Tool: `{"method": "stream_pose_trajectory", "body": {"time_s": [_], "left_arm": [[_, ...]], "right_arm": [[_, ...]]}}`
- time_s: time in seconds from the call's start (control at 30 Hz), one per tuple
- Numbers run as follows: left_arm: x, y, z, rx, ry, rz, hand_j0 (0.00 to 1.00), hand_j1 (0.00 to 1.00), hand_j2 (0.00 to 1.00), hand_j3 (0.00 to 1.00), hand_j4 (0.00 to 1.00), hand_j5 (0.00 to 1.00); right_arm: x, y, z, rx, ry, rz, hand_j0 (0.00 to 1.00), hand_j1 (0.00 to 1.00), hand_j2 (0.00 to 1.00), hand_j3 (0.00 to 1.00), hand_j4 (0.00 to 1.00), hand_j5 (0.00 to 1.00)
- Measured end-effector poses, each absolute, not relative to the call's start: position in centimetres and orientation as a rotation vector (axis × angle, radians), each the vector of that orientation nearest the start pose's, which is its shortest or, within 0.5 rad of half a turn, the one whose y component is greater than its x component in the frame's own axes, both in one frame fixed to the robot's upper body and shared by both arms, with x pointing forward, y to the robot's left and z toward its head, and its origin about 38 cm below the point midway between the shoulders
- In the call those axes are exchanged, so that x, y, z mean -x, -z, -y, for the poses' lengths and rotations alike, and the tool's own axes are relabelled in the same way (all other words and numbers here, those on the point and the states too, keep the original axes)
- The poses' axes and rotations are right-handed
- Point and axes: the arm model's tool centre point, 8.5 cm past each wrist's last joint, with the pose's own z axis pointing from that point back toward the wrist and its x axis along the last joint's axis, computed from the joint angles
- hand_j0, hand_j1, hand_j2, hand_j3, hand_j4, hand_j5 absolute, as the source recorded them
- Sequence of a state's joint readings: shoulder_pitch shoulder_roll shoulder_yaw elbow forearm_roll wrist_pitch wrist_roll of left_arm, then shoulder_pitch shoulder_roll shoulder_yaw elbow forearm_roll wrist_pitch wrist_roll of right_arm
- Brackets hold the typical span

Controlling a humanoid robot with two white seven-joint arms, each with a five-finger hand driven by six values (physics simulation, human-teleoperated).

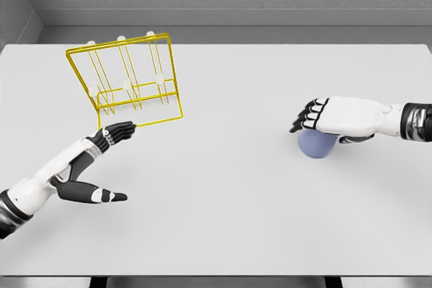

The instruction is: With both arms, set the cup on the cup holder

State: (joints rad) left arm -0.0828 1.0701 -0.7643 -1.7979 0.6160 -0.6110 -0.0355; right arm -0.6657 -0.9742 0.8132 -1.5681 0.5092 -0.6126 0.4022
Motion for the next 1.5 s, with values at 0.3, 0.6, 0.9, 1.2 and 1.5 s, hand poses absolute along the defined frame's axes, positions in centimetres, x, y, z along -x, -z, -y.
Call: {"method": "stream_pose_trajectory", "body": {"time_s": [0.3,0.6,0.9,1.2,1.5], "left_arm": [[-29.5,-14.1,-30.4,0.423,0.822,1.669,1.0,1.0,1.0,1.0,1.0,1.0],[-29.6,-13.4,-30.0,0.413,0.825,1.619,1.0,1.0,1.0,1.0,1.0,1.0],[-30.4,-13.3,-30.2,0.379,0.834,1.583,1.0,1.0,1.0,1.0,1.0,1.0],[-30.6,-12.9,-30.0,0.369,0.836,1.556,1.0,1.0,1.0,1.0,1.0,1.0],[-30.8,-12.8,-29.8,0.37,0.83,1.551,1.0,1.0,1.0,1.0,1.0,1.0]], "right_arm": [[-40.1,-20.0,30.6,-0.565,3.099,-1.722,0.64,0.64,0.64,0.64,0.64,0.64],[-40.2,-20.3,30.8,-0.586,3.101,-1.683,0.61,0.61,0.61,0.61,0.61,0.61],[-40.2,-22.1,30.4,-0.626,3.061,-1.654,0.6,0.6,0.6,0.6,0.6,0.6],[-39.0,-25.2,28.1,-0.639,2.943,-1.624,0.6,0.6,0.6,0.6,0.6,0.6],[-38.9,-27.1,25.8,-0.633,2.837,-1.665,0.6,0.6,0.6,0.6,0.6,0.6]]}}
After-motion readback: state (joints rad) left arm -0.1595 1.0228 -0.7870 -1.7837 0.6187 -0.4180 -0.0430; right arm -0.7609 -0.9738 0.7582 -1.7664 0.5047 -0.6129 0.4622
